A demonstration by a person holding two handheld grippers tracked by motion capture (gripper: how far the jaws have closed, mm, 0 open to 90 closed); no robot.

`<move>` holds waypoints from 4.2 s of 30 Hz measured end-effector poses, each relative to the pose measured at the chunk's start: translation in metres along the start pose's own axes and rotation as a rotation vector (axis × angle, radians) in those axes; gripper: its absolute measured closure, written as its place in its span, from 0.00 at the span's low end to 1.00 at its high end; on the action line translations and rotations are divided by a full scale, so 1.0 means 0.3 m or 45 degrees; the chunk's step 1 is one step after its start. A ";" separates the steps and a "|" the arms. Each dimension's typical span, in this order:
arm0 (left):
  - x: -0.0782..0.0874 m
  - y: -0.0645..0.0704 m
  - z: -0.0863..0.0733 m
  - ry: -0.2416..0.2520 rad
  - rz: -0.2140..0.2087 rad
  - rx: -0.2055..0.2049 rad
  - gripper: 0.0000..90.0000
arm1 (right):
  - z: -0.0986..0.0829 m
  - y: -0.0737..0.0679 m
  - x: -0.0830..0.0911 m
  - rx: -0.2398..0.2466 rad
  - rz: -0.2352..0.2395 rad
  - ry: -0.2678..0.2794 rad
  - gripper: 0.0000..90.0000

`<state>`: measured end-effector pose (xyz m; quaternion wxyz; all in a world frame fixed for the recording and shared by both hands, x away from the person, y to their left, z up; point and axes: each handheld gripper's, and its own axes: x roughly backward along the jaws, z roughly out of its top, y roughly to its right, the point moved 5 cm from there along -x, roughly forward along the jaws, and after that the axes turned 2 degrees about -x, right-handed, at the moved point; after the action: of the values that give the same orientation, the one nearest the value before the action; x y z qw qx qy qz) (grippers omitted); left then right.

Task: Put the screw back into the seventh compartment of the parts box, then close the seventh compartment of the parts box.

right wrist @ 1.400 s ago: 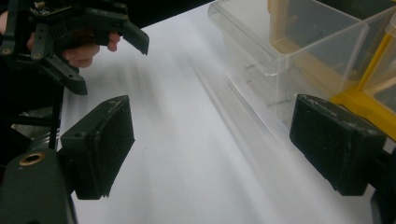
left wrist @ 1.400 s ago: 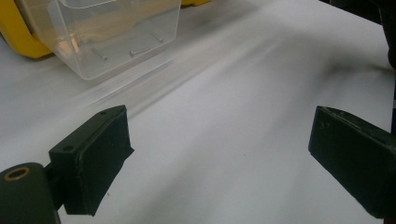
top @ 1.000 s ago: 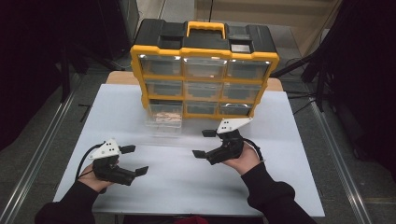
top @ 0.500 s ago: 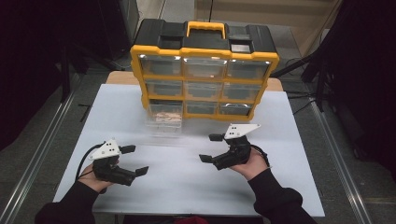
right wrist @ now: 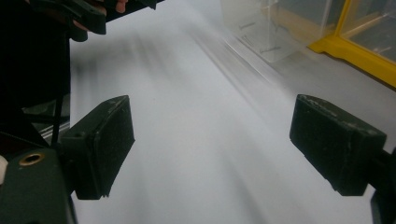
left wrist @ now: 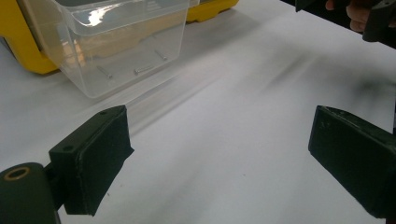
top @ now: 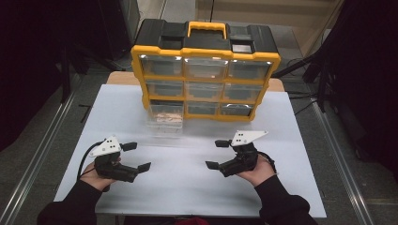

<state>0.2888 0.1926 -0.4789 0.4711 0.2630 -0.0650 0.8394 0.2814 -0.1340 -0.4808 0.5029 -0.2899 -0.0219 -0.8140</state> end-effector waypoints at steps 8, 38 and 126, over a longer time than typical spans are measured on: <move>-0.009 -0.005 0.025 0.014 0.008 0.010 0.06 | -0.050 0.008 0.034 -0.019 -0.012 -0.006 0.17; -0.112 -0.053 0.151 0.055 0.039 0.060 0.17 | -0.080 0.010 0.039 -0.044 -0.006 -0.029 0.17; -0.268 -0.176 0.193 0.044 0.209 0.070 1.00 | -0.108 0.004 0.061 -0.037 -0.047 -0.026 0.17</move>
<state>0.3881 0.1400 -0.4772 0.3945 0.2549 -0.0552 0.8811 0.2618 -0.1600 -0.4991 0.4834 -0.3052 -0.0205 -0.8202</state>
